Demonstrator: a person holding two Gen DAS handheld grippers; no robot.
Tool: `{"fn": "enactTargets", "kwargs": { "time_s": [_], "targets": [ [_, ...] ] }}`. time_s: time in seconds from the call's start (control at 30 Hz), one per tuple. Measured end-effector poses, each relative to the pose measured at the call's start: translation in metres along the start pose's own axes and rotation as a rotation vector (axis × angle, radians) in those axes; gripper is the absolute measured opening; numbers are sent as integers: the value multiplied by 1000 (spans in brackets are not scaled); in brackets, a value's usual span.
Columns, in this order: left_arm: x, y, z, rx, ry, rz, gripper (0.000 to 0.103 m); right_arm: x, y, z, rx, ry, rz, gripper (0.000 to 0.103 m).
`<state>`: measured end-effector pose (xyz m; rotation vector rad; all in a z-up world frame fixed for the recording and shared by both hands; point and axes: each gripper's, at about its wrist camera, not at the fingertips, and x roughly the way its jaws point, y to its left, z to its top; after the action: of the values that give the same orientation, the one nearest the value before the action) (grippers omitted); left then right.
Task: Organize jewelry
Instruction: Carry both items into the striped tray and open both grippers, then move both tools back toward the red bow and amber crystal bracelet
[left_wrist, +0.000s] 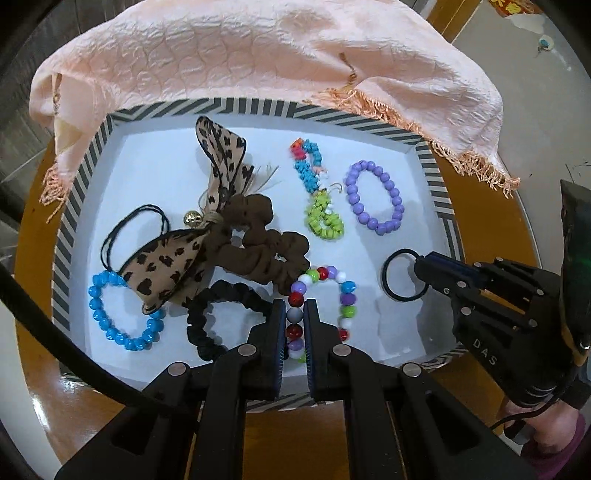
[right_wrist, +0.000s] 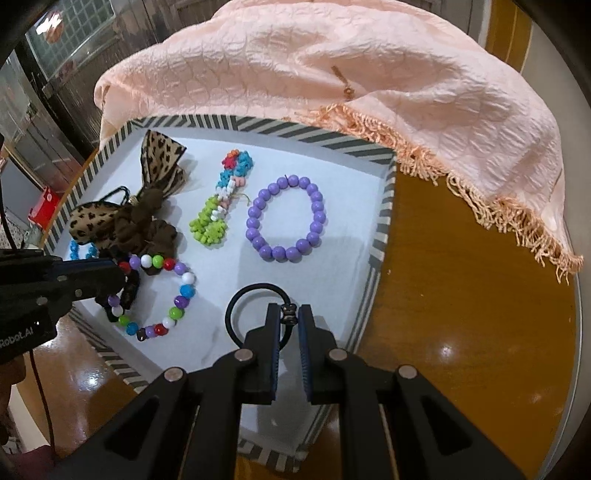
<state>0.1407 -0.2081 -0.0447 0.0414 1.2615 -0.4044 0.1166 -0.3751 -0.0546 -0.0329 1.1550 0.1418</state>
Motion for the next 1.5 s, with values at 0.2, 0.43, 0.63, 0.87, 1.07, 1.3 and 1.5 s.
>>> {"fn": "enactTargets", "kwargs": {
  "time_s": [0.2, 0.43, 0.63, 0.87, 1.07, 1.3, 1.5],
  "targets": [
    [9, -2, -2, 5, 16, -3, 9, 7, 3, 4, -21, 10, -19, 10],
    [9, -2, 0, 22, 1, 26, 9, 13, 5, 4, -18, 21, -29, 10],
    [7, -3, 1, 34, -12, 52, 9, 14, 6, 6, -17, 17, -43, 10],
    [3, 2, 0, 14, -20, 71, 12, 10, 0, 5, 24, 6, -27, 21],
    [-5, 2, -3, 12, -31, 73, 22, -7, -5, 2, 66, -26, 2, 34],
    [-19, 8, -13, -2, -39, 82, 23, -30, -1, -3, 78, -64, 20, 42],
    [-35, 8, -25, 13, -61, 95, 23, -50, 9, -12, 62, -94, 27, 51]
  ]
}}
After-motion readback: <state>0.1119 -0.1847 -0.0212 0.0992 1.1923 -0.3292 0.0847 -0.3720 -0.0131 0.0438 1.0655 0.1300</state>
